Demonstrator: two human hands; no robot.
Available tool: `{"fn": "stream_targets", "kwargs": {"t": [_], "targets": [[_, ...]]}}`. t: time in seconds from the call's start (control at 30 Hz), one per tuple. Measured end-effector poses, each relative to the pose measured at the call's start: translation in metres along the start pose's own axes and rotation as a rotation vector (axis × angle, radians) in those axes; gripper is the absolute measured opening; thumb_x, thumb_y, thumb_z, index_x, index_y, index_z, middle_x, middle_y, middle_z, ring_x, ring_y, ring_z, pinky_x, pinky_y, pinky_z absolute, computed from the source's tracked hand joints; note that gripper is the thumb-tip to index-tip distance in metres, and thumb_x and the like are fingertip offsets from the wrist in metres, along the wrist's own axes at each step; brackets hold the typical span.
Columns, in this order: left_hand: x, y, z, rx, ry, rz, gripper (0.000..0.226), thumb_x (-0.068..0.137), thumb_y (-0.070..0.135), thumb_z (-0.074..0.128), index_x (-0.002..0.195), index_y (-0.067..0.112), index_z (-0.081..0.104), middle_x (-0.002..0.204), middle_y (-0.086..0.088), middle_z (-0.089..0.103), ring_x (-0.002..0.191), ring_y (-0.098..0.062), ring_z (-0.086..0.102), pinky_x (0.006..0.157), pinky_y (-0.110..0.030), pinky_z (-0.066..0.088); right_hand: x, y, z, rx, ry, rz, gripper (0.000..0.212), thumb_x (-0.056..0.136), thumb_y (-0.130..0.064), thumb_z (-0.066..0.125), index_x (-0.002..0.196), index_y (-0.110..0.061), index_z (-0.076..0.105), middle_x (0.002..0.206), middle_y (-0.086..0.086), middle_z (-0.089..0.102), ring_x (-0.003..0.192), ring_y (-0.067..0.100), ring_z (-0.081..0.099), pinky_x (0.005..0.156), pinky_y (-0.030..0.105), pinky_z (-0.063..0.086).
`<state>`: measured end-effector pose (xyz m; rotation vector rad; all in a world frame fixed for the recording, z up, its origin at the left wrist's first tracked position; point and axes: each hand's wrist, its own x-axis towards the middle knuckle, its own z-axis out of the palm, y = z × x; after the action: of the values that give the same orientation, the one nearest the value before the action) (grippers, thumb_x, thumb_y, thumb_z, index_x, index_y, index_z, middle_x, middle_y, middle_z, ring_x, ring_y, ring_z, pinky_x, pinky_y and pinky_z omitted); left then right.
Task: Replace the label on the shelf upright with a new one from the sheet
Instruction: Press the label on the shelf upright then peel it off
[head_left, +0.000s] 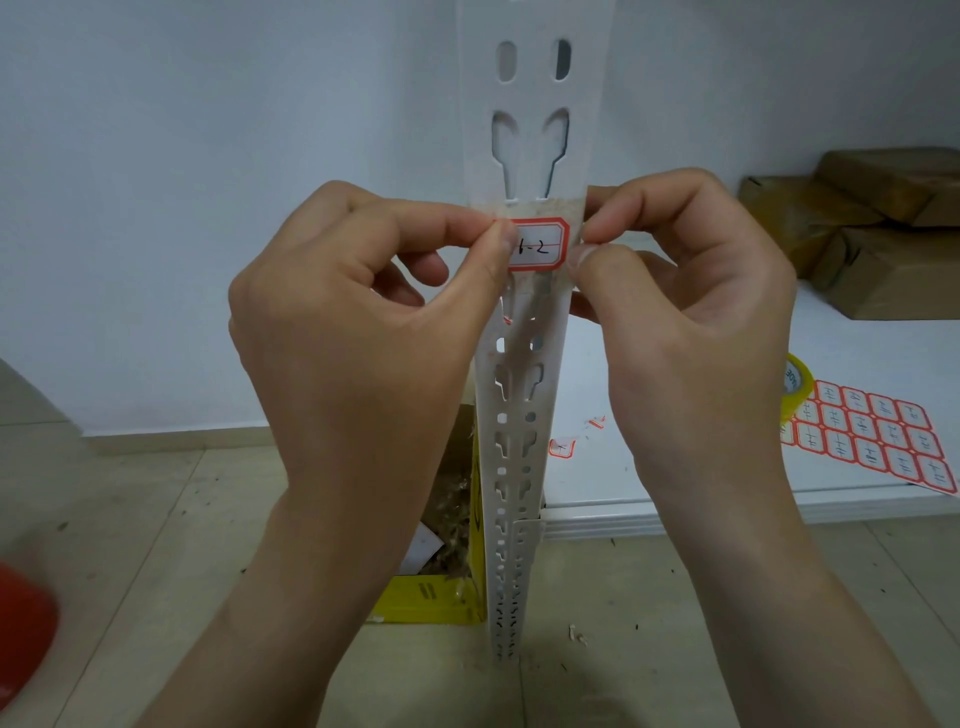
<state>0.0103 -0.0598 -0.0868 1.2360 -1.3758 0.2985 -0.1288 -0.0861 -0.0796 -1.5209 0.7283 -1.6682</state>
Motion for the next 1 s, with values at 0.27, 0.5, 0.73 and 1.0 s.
{"fn": "stream_targets", "kwargs": {"t": [0.27,0.5,0.73,1.0], "targets": [[-0.0043,0.0034,0.0042,0.024,0.05,-0.002,0.008,0.097,0.036,0.076,0.094,0.029,0.075,0.079,0.008,0.063,0.066,-0.004,0.056,0.068,-0.004,0.042,0.0004,0.0006,0.0001,0.028,-0.009,-0.008,0.022,0.089,0.009,0.061,0.085,-0.013,0.059,0.103,0.007,0.074,0.076,0.011,0.077,0.063,0.024,0.06],[-0.0046,0.0006,0.0048,0.038,0.091,0.042,0.016,0.098,0.031,0.078,0.09,0.017,0.078,0.077,0.008,0.06,0.064,-0.008,0.051,0.066,-0.008,0.045,-0.0002,-0.0006,-0.0002,0.004,-0.007,-0.006,0.02,0.091,0.008,0.061,0.086,-0.011,0.06,0.102,0.005,0.074,0.079,0.01,0.078,0.063,0.022,0.06],[0.0029,-0.0025,-0.0042,-0.057,-0.053,0.026,0.012,0.097,0.038,0.077,0.092,0.028,0.073,0.077,0.035,0.052,0.08,0.019,0.06,0.071,0.004,0.043,0.0001,-0.0002,-0.0003,0.001,-0.003,-0.008,0.02,0.091,0.009,0.061,0.086,-0.011,0.06,0.1,0.002,0.074,0.079,0.012,0.078,0.062,0.023,0.061],[0.0018,-0.0037,-0.0009,-0.081,-0.025,-0.01,0.012,0.094,0.031,0.08,0.092,0.02,0.079,0.077,0.031,0.056,0.077,0.018,0.061,0.069,0.004,0.043,0.0006,0.0002,-0.0002,0.009,-0.005,-0.015,0.022,0.09,0.009,0.06,0.085,-0.012,0.059,0.099,0.002,0.075,0.077,0.014,0.078,0.063,0.029,0.064]]}}
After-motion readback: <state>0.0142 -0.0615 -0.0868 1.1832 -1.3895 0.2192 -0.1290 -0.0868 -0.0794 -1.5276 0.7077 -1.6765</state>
